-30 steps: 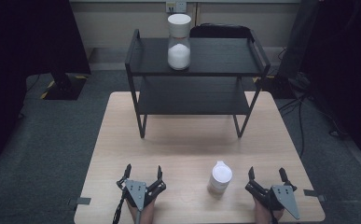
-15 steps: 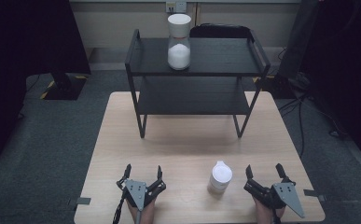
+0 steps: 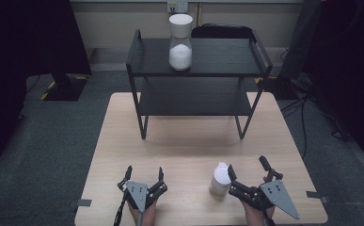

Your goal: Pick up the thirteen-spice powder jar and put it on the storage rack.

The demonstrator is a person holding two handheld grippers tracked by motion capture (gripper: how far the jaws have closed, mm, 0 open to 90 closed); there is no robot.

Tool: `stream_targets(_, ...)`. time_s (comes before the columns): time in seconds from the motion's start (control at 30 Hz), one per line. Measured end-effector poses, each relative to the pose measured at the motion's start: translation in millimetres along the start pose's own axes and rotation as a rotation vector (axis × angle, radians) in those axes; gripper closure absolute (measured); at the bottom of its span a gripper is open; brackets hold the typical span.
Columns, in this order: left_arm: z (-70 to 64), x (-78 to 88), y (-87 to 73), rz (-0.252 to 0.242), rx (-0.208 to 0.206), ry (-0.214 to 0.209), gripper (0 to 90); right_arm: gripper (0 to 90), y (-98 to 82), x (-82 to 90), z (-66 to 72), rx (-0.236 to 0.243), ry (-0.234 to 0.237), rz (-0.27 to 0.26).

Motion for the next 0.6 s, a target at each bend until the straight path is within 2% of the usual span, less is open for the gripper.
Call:
stream_targets(0.07, 0.0, 0.0, 0.0, 0.000, 0.000, 0.000, 0.0, 0.0, -3.6, -0.4, 4.1, -0.011, 0.023, 0.004)
stream_targets(0.1, 0.0, 0.0, 0.0, 0.000, 0.000, 0.000, 0.0, 0.0, -3.6, -0.4, 4.1, -0.011, 0.023, 0.004)
stream_targets(0.23, 0.0, 0.0, 0.0, 0.000, 0.000, 0.000, 0.0, 0.0, -19.0, 1.4, 19.3, -0.026, 0.035, 0.010)
stream_targets(0.33, 0.0, 0.0, 0.0, 0.000, 0.000, 0.000, 0.0, 0.0, -25.2, 1.5, 25.5, -0.034, 0.050, 0.034)
stream_targets(0.47, 0.0, 0.0, 0.0, 0.000, 0.000, 0.000, 0.1, 3.1, -34.6, 2.8, 35.4, 0.007, 0.044, 0.049)
stream_targets(0.6, 0.0, 0.0, 0.0, 0.000, 0.000, 0.000, 0.1, 6.7, -42.3, 3.0, 40.6, 0.019, 0.041, 0.069)
Point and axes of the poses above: each handheld gripper's, and its own axes: x roughly backward along the jaws, y roughly out of its top, z roughly to its left, the point moved 1 cm from there along -x, roughly forward along the jaws, and after that the axes turned 4 degrees about x, right-handed, at the moved point
